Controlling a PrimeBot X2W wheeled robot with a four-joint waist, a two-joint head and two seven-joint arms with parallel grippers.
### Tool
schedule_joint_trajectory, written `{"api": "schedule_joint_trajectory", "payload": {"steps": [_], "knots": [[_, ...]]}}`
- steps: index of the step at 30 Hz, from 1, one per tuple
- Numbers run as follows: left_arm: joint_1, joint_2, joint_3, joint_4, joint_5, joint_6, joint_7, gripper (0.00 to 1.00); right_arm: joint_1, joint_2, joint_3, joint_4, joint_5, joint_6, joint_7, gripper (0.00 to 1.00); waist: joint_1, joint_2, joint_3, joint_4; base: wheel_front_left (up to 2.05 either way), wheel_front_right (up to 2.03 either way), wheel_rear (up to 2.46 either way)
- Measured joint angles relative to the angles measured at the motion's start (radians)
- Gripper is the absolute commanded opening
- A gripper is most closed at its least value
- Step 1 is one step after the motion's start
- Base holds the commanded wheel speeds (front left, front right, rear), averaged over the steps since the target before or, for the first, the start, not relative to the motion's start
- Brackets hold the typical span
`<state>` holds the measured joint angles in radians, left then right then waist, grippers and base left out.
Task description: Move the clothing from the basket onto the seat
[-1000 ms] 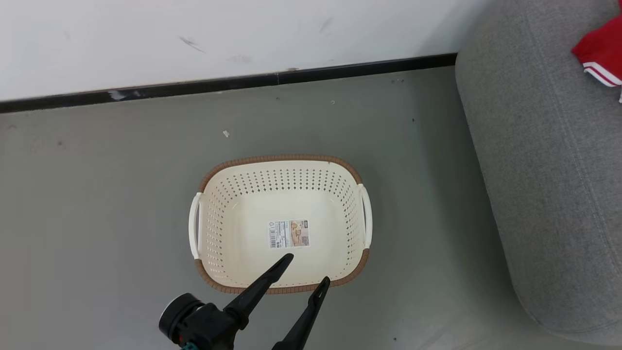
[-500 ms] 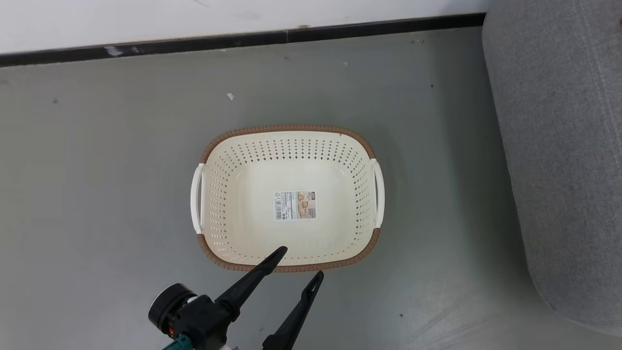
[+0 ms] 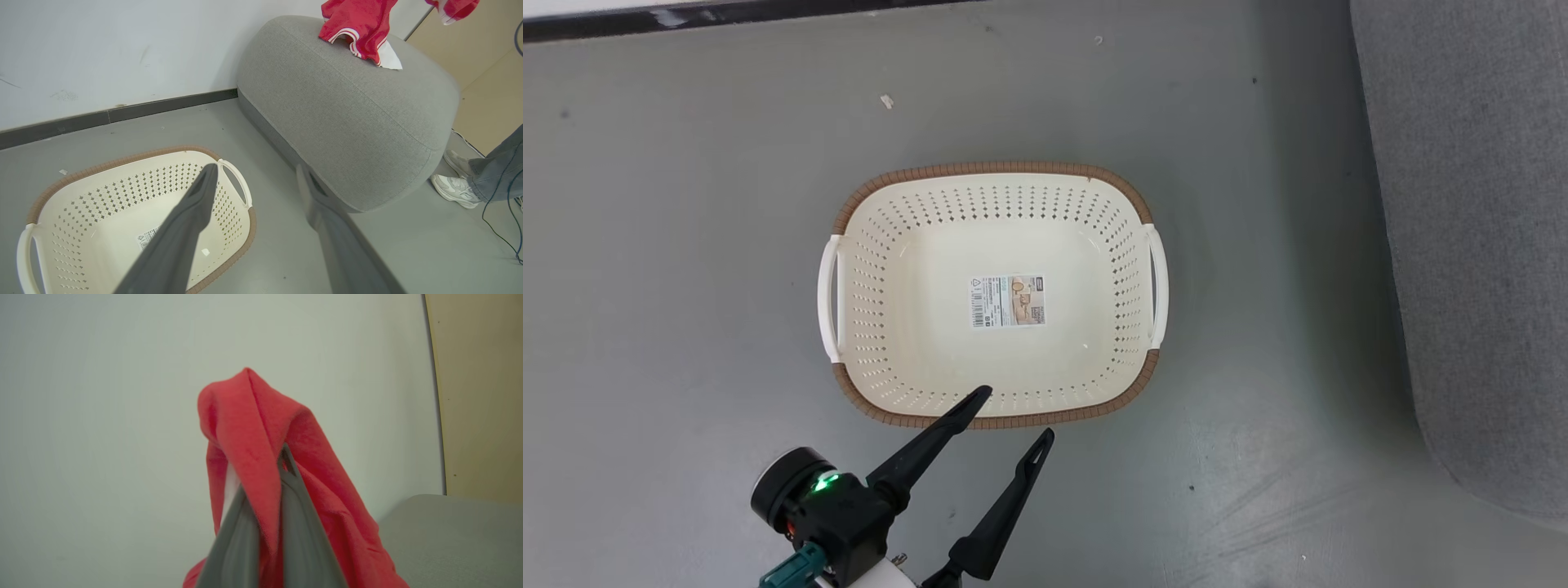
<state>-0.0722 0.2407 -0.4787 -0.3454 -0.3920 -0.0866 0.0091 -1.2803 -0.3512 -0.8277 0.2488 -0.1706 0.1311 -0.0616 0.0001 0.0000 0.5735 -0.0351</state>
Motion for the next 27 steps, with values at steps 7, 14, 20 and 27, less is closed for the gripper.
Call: {"api": "schedule_joint_trajectory", "payload": {"steps": [7, 14, 20, 27], "knots": [[-0.024, 0.012, 0.015, -0.018, 0.000, -0.005, 0.004, 1.00, 0.006, 0.051, -0.033, -0.012, -0.044, 0.000, 0.002, 0.00, 0.0000, 0.0000, 0.054, -0.012, 0.00, 0.00, 0.00], [-0.031, 0.019, 0.026, -0.030, 0.000, -0.005, 0.007, 1.00, 0.022, 0.096, -0.072, -0.010, -0.079, 0.000, 0.014, 0.00, 0.0000, 0.0000, 0.102, -0.019, 0.00, 0.00, 0.00], [-0.053, 0.028, 0.037, -0.043, 0.009, -0.005, 0.008, 1.00, 0.028, 0.122, -0.130, 0.007, -0.096, 0.000, 0.027, 0.00, 0.0000, 0.0000, 0.146, -0.026, 0.00, 0.00, 0.00], [-0.087, 0.041, 0.052, -0.054, 0.018, -0.005, 0.009, 1.00, 0.067, 0.151, -0.245, 0.062, -0.141, 0.000, 0.047, 0.00, 0.0000, 0.0000, 0.197, -0.038, 0.00, 0.00, 0.00]]}}
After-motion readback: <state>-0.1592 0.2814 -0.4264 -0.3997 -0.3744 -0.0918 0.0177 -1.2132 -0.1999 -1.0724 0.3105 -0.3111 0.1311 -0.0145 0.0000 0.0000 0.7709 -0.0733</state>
